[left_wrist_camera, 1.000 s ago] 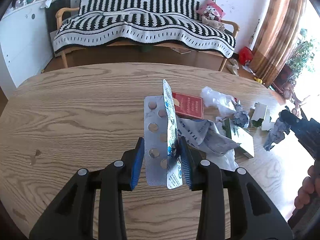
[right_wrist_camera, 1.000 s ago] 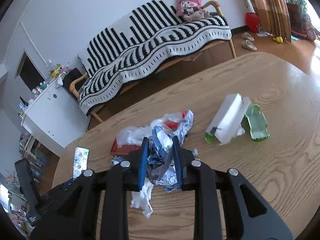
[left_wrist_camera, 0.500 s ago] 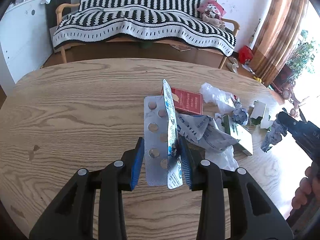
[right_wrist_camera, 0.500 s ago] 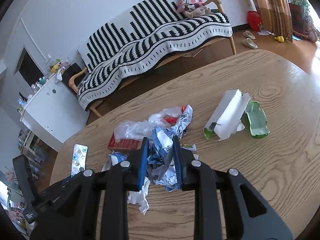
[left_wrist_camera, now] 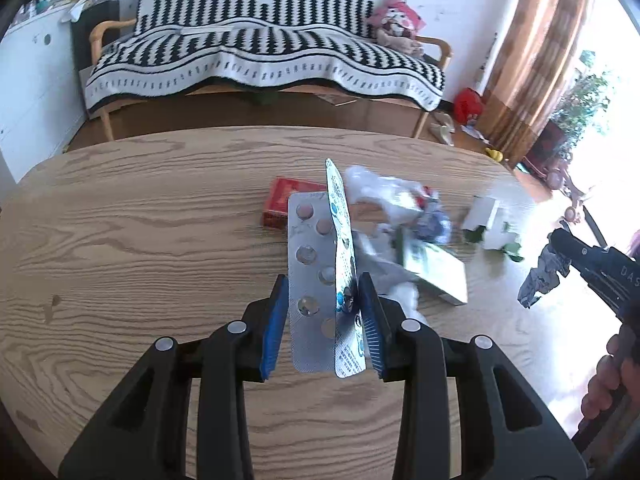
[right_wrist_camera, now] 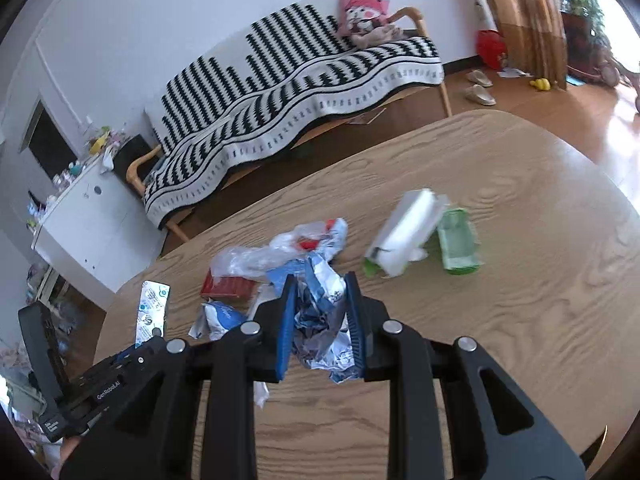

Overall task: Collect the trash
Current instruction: 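Carry foil in right gripper and blister pack in left gripper to bin, release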

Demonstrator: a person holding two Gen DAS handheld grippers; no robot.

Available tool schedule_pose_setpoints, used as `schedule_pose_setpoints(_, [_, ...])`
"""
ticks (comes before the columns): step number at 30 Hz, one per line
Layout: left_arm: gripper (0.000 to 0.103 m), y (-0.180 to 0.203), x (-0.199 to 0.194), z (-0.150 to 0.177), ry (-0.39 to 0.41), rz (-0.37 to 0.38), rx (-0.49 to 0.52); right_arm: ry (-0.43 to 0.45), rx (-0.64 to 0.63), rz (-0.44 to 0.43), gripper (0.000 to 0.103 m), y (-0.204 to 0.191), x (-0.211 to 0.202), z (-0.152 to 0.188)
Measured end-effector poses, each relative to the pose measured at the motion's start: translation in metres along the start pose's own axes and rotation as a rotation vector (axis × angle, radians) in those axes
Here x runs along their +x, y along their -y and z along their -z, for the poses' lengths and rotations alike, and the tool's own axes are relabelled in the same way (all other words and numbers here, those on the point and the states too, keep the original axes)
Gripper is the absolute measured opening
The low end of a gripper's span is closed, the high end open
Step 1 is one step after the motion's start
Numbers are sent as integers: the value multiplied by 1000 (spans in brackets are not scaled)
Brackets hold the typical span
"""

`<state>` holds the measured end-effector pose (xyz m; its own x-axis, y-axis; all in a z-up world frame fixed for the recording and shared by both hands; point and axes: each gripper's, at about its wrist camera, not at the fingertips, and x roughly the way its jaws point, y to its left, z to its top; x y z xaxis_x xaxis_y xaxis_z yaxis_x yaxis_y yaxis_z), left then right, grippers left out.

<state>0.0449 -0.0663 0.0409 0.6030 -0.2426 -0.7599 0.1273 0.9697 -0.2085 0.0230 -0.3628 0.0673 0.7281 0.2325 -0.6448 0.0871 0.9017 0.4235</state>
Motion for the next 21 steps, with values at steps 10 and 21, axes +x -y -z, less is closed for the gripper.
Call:
schedule_pose_setpoints(10, [35,100,-15,18,9,121,152,171,41,67,24,39,-90,4])
schedule_pose_setpoints(21, [35,264,-20,81,-135,487,481,250,213,187,24,171,-193,65])
